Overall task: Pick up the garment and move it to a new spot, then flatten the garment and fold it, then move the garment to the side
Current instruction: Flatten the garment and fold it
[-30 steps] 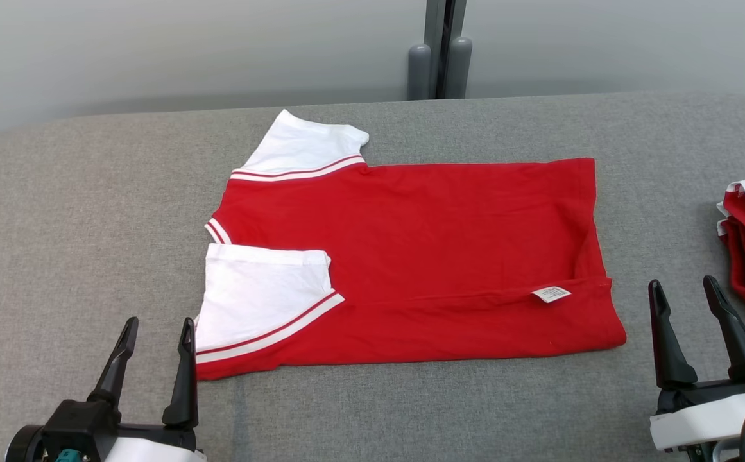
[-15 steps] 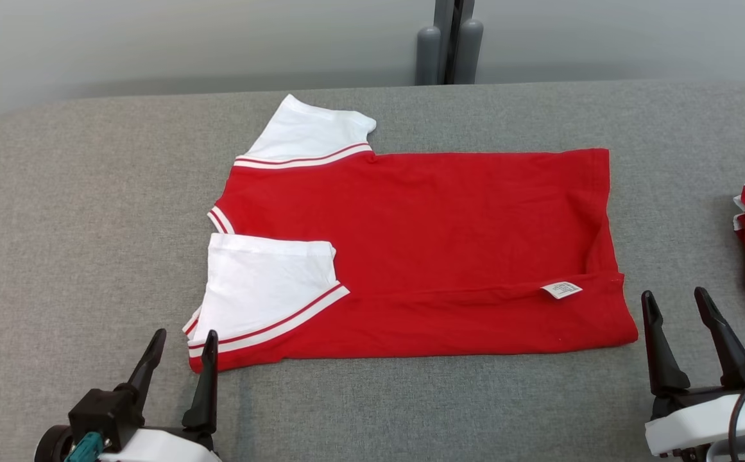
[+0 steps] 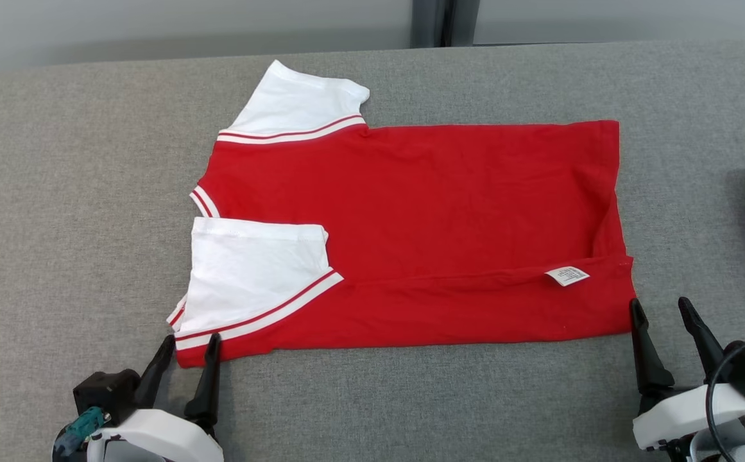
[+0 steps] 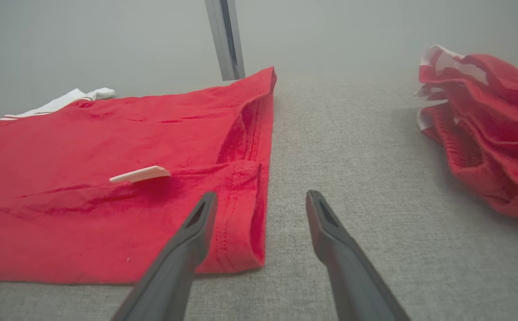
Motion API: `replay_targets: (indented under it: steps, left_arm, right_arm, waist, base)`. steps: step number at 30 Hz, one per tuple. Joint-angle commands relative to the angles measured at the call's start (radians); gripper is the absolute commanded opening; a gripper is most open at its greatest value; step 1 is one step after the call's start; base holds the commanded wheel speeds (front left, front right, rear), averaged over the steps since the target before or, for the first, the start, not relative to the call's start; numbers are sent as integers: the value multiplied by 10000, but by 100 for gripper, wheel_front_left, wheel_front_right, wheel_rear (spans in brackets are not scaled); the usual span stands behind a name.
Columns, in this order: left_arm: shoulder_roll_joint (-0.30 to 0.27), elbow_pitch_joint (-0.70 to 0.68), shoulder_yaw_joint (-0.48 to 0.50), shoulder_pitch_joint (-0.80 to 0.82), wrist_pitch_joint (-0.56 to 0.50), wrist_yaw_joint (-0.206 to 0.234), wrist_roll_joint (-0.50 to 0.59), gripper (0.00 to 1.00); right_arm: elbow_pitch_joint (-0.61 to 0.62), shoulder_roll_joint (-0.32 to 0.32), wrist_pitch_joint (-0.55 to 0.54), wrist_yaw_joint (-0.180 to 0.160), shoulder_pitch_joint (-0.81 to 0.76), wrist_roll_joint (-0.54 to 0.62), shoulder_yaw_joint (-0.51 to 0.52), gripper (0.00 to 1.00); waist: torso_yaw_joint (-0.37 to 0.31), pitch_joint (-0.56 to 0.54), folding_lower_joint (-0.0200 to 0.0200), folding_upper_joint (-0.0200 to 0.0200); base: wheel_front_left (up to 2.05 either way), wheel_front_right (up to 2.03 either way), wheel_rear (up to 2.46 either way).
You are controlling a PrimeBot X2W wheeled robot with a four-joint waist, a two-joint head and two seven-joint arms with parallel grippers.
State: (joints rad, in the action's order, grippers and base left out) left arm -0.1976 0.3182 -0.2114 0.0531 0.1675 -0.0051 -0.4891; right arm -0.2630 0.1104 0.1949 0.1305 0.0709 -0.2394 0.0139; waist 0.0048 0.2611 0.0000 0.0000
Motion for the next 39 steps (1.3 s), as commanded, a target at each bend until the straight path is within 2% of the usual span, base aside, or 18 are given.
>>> replay_targets:
  steps: [1,11,12,13,14,15,21,26,39]
  left_arm:
    - [-3,77,41,239,18,-65,-64,100]
    - [129,1183,22,886,-561,-550,-741,100]
    - [119,1245,-20,922,-639,-604,-772,67]
    - [114,1291,-31,945,-630,-607,-799,7]
    - [103,1348,-75,979,-666,-641,-811,0]
    - [100,1400,-125,1003,-716,-686,-826,0]
    - [2,1414,-196,1004,-671,-642,-762,0]
    - [-194,804,-164,712,-706,-503,-731,0]
    - [-504,-2009,-227,-1352,-1627,391,-807,0]
  right_arm:
    - [-72,33,51,6,153,-71,-59,100]
    - [-1492,-52,-16,6,858,-598,-654,100]
    - [-1600,-63,-22,6,897,-672,-712,66]
    - [-1690,-48,-18,6,937,-714,-755,35]
    - [-1756,-33,4,6,980,-770,-783,8]
    - [-1838,-34,-8,6,994,-833,-800,0]
    - [-2065,100,18,0,991,-1169,-888,0]
    - [-1726,222,-1,0,681,-1437,-844,0]
    - [90,318,-843,1,-1081,-1468,-257,0]
  waist:
    - [-6,73,0,0]
    - [14,497,0,0]
    - [13,520,0,0]
    - [14,539,0,0]
    - [16,558,0,0]
    - [24,566,0,0]
    - [87,495,0,0]
    - [160,280,0,0]
    - [404,-336,0,0]
  base:
    - [0,0,0]
    - [0,0,0]
    - [0,0,0]
    - [0,0,0]
    - [0,0,0]
    - [0,0,0]
    - [0,0,0]
    - [0,0,0]
    - [0,0,0]
